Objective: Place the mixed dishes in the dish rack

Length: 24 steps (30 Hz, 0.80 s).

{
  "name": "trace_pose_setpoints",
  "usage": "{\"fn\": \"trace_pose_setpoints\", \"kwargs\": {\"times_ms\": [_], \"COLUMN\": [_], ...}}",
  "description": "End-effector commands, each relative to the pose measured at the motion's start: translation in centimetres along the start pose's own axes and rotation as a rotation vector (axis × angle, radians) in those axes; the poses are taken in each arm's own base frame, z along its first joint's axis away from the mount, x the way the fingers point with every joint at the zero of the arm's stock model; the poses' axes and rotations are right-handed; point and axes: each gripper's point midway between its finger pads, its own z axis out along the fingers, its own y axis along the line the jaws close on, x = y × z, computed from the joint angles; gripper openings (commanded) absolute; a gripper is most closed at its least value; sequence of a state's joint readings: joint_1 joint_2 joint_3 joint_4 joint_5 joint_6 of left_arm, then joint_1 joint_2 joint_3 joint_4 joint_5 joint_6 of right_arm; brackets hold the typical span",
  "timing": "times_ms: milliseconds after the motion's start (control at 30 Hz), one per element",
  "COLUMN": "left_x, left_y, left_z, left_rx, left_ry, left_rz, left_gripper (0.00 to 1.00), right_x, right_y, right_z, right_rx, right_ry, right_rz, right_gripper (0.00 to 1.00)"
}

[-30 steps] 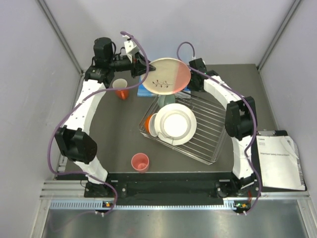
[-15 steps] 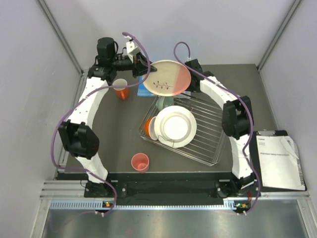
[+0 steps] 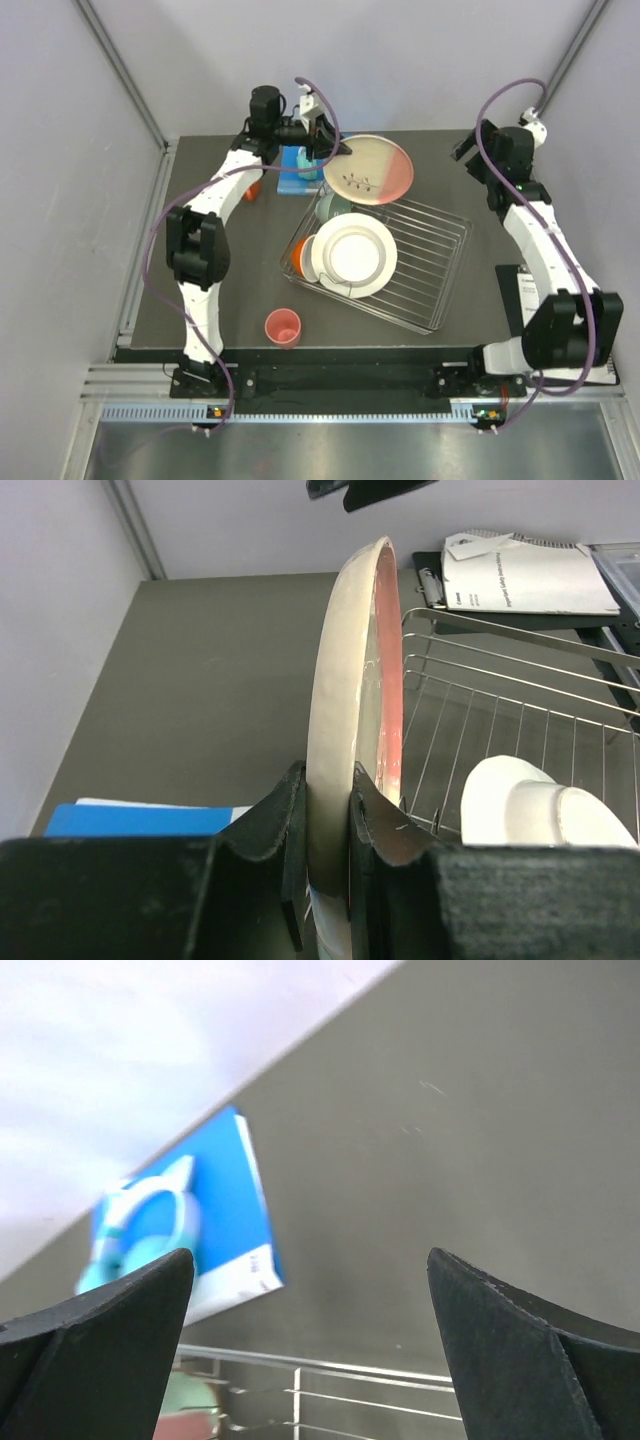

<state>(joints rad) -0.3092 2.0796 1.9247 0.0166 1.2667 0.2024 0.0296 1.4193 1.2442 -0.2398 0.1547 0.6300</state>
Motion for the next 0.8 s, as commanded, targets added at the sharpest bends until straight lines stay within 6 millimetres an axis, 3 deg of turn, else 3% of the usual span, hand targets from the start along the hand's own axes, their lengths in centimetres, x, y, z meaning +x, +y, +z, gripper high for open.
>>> {"fn": "trace_pose_setpoints", "kwargs": {"times_ms": [0,200,367,467,567,667,767], "left_x": [-6.0,-4.2,-2.4,-1.5,-0.5,0.6,1.7], "left_y": [-1.8,-1.6,-1.4,-1.4,-1.6,-1.9,-2.4], "left_z": [1.4,2.3,2.6,2.7,2.6,2.6,2.5], "left_rx": [0.101,0.123,0.135,0.135,0.141,0.145,0.154], "left_ry": [-0.092,-0.087,-0.071,-0.064,-0.056,-0.045,-0.037], "left_rz": [0.229,0.21,0.178,0.165,0.139,0.107,0.081], "left_gripper": [0.0,0.0,0.0,0.0,0.0,0.0,0.0], "right_x": [-1.6,-0.3,0.3,-1.0,-2.5,-2.5,-0.8], "right_y": [0.7,1.4,3.8,5.7,7.8,9.6,10.1], "right_z": [-1.9,-3.2,-3.6,-5.1,-7.8,-10.1,-9.8], "right_rx": [-0.083,-0.169,-0.305,-0.39,-0.506,-0.631,-0.677], "right_ry": [-0.08,-0.059,-0.028,-0.056,-0.103,-0.144,-0.082], "right_rz": [0.032,0.015,0.006,-0.012,-0.097,-0.176,-0.213], "right_gripper": [1.0,1.0,1.0,1.0,1.0,1.0,1.0]}}
